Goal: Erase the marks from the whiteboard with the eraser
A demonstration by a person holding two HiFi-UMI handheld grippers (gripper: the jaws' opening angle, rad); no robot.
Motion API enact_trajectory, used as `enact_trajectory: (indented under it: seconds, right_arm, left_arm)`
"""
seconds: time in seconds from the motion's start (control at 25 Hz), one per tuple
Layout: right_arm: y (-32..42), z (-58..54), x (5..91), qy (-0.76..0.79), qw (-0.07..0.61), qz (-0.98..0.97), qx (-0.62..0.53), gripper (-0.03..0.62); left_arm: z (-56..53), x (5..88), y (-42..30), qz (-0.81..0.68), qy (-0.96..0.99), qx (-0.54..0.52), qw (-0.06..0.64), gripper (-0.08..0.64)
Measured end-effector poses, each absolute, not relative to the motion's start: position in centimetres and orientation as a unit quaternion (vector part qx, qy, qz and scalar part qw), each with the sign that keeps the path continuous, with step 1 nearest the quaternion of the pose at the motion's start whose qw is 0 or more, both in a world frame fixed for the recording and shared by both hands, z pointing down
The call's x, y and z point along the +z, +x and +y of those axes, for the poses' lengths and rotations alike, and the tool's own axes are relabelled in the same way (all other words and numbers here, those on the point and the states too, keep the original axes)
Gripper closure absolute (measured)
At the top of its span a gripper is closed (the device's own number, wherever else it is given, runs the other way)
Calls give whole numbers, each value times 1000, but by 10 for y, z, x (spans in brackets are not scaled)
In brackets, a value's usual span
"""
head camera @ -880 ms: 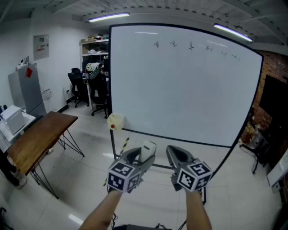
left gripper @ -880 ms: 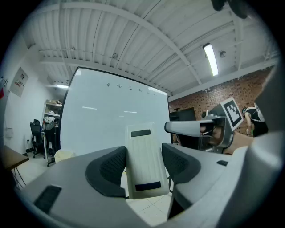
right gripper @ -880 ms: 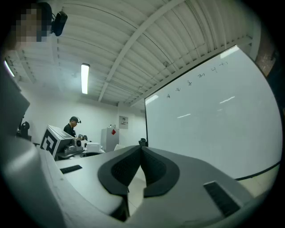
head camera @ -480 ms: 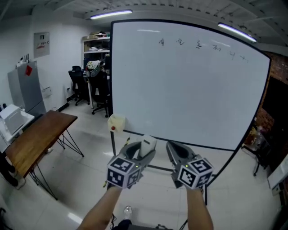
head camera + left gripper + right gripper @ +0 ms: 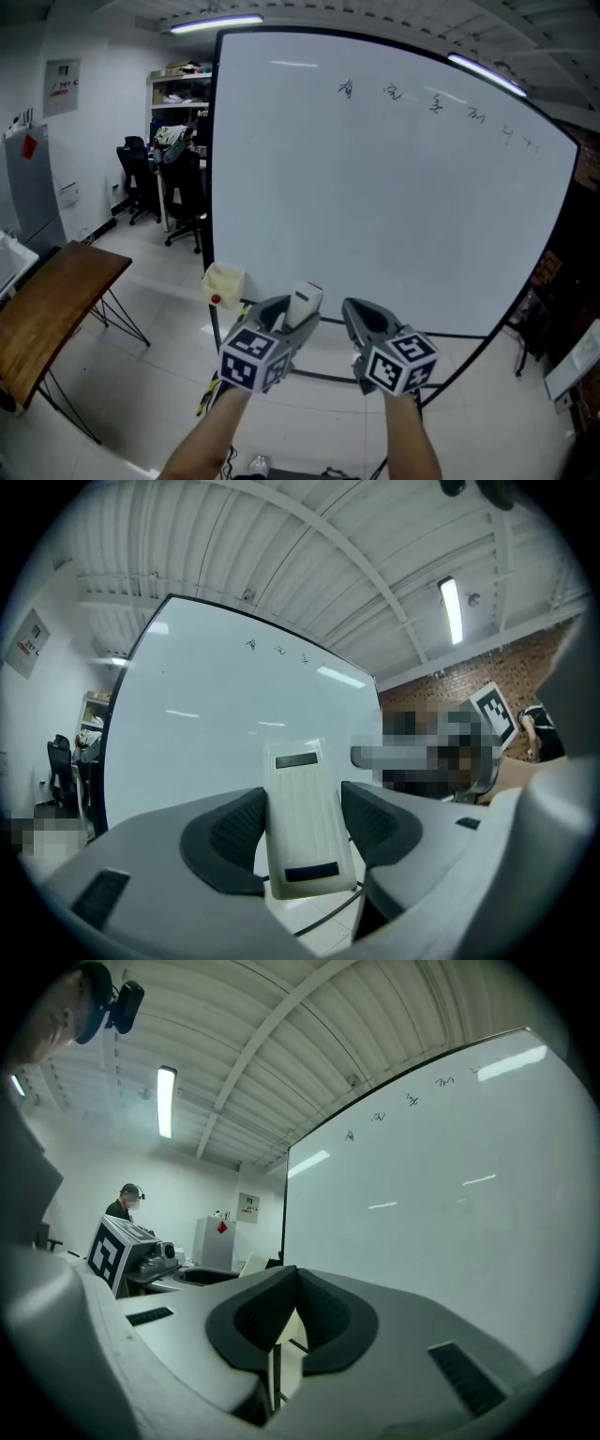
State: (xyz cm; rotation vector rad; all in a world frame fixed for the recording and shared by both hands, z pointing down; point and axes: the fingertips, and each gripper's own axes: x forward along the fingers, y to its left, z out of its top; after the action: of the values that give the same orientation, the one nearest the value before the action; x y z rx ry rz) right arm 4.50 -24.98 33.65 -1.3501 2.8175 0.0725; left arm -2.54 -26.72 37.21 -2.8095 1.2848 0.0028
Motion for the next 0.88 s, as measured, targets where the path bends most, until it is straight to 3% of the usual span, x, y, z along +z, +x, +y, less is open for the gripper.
enact_trajectory:
  seconds: [0.44,0.88]
  right_arm:
    - [44,-375,302,-486,13,873,40,597]
    - [50,-439,274,-483,8,873,61,597]
  left_arm:
    - [-404,327,-25,369,-927,3,63,296]
    - [-467,289,-18,374,-923,27,83,297]
